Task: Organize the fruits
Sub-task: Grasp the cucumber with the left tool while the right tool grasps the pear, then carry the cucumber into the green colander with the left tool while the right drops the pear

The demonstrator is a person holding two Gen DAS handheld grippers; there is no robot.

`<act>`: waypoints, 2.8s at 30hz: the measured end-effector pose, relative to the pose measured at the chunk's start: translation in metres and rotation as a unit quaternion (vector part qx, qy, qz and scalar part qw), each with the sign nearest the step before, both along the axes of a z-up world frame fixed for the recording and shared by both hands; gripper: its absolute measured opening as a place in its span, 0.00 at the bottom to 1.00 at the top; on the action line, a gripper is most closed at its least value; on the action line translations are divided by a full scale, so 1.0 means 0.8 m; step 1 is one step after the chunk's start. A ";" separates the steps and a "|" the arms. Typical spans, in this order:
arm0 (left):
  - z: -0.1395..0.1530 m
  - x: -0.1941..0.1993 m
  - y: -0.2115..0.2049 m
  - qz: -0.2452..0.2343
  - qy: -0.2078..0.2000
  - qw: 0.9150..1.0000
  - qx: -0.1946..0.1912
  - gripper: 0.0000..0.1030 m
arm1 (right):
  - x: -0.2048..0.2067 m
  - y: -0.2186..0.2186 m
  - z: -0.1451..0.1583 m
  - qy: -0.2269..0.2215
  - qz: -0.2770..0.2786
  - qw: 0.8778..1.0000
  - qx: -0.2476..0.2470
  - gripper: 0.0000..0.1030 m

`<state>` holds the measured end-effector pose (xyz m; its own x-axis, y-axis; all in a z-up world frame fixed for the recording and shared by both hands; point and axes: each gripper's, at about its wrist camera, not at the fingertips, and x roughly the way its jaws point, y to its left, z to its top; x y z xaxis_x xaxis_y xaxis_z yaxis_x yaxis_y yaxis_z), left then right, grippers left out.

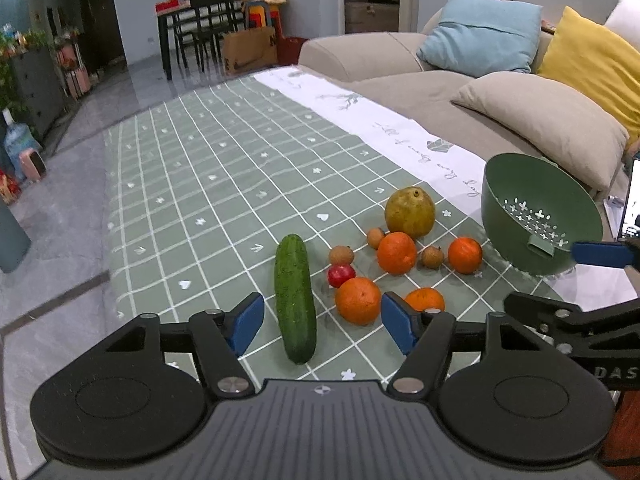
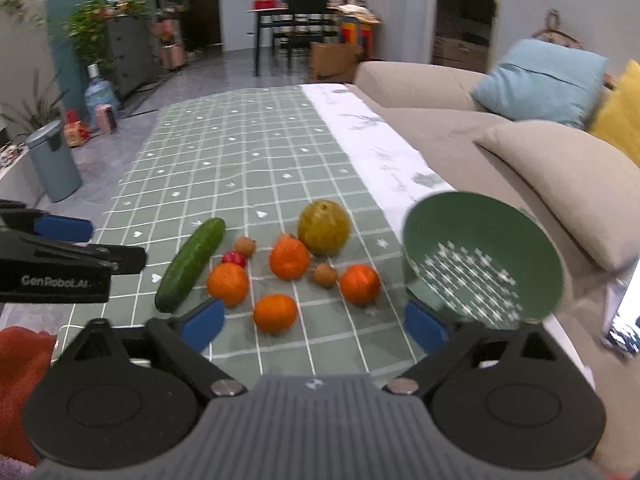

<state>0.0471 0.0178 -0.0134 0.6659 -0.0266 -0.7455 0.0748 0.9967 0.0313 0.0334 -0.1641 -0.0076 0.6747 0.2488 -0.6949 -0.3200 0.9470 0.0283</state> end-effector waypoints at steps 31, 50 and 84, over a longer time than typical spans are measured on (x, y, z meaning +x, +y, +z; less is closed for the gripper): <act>-0.123 0.177 0.058 0.082 0.150 0.982 -0.083 0.48 | 0.241 0.047 -0.103 0.081 0.045 0.996 -0.007 0.61; -0.046 0.117 0.065 0.090 0.065 0.988 -0.105 0.40 | 0.194 0.042 -0.048 0.037 0.046 0.998 0.012 0.59; 0.026 0.169 -0.201 -0.135 0.040 0.980 -0.141 0.40 | 0.153 -0.164 -0.024 0.060 -0.001 0.996 -0.065 0.59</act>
